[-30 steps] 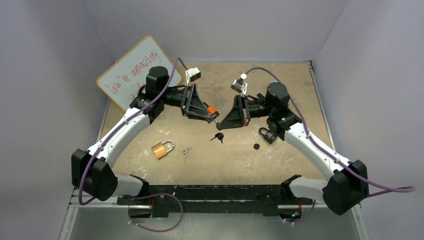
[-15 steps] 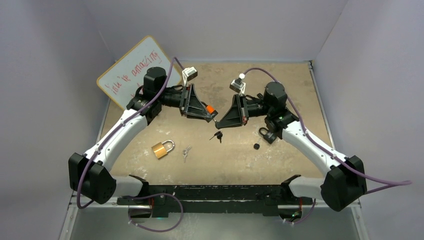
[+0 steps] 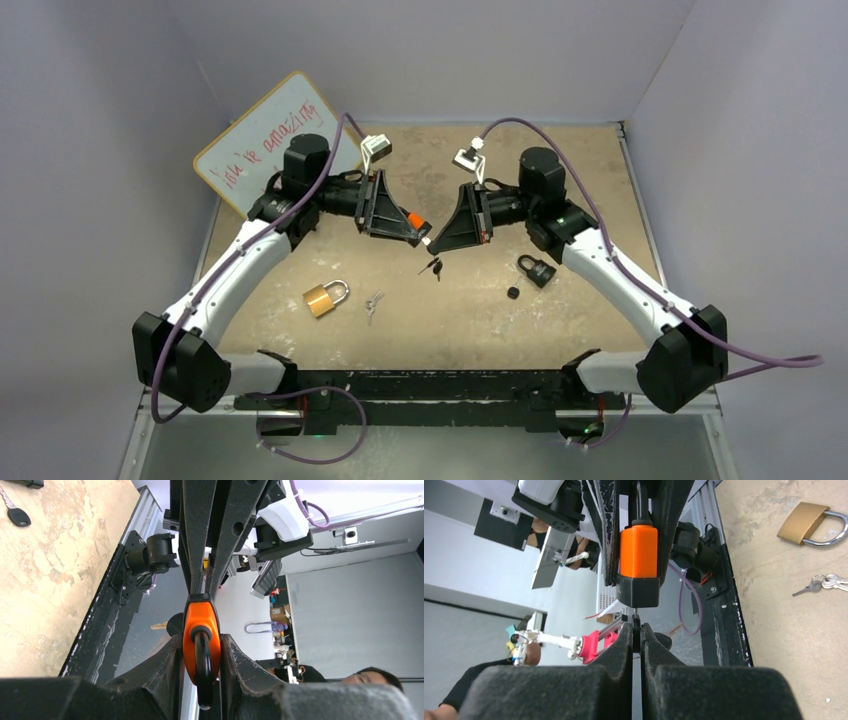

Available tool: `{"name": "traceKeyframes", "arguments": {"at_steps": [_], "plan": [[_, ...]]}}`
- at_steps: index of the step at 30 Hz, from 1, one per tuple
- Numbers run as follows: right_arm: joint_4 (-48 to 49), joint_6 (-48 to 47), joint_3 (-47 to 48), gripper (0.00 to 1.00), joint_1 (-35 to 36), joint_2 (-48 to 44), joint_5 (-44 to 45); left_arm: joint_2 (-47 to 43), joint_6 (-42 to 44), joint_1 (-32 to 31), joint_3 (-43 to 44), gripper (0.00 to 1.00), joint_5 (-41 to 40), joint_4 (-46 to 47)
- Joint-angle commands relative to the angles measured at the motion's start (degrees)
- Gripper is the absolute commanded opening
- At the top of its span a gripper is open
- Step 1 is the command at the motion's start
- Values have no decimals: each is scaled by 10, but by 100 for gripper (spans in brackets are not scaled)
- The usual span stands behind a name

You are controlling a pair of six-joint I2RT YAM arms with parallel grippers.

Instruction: Unlock with the key

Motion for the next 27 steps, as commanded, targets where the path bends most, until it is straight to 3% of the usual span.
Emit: {"name": "traceKeyframes", "arguments": {"at_steps": [1,9,16,21,27], "plan": [[26,-26,49,0,-5,17,45,-25,22,-25,21,0,58,-26],[198,153,16,0,-4,33,60,-36,46,-26,28,0,27,-25],[125,103,47,0,-1,38,79,-36,76,-29,13,0,15,-46],[137,135,35,0,-2,36,77,-43,112,-29,18,0,-36,-69],[364,345,-54,0,-4,36,30,-86,194,-28,15,0,-137,-42]]}}
